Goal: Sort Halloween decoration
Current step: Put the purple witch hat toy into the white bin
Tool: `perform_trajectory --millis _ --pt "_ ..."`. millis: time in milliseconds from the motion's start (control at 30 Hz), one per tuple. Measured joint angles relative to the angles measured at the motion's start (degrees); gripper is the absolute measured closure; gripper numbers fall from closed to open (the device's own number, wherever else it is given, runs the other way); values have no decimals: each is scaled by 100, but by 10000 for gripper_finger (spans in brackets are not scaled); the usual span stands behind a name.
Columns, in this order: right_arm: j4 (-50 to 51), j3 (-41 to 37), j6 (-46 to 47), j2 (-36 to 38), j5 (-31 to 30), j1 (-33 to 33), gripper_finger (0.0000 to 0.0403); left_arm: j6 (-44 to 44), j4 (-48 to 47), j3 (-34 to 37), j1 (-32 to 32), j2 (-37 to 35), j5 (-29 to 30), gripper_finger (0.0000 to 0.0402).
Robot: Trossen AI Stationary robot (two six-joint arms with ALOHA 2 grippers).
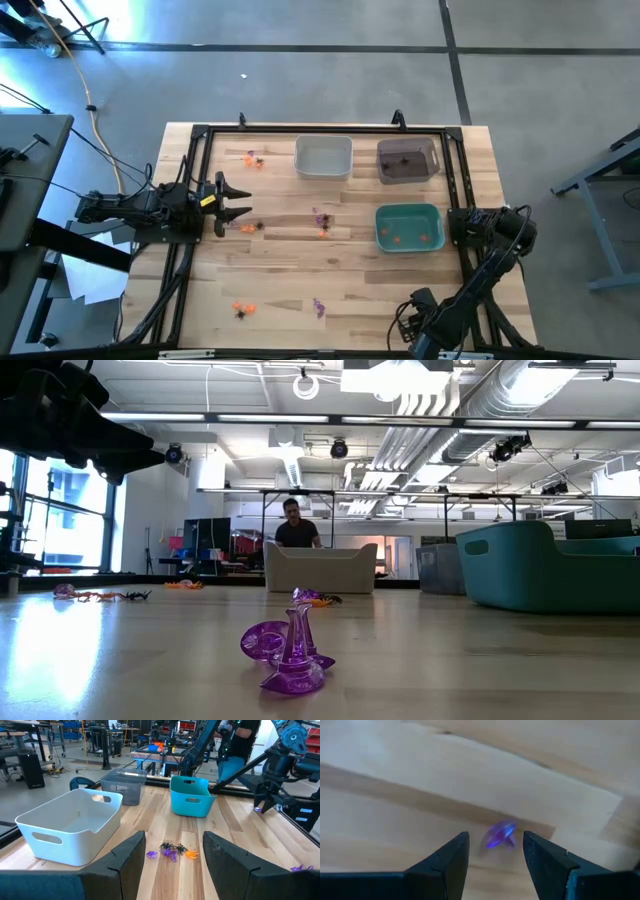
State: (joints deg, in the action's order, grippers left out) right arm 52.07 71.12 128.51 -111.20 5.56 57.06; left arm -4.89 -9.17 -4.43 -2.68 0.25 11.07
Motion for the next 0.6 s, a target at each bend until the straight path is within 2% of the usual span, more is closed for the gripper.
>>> perform_trajectory --millis 333,433,600 --pt "-498 -419 -94 35 -81 -4 228 0 -2 -2 2 0 0 216" --pt "-506 -419 -96 29 -106 -4 251 0 -2 -2 2 0 0 216" --pt "-640 -419 -96 21 -123 -17 314 0 -2 -2 0 0 0 216"
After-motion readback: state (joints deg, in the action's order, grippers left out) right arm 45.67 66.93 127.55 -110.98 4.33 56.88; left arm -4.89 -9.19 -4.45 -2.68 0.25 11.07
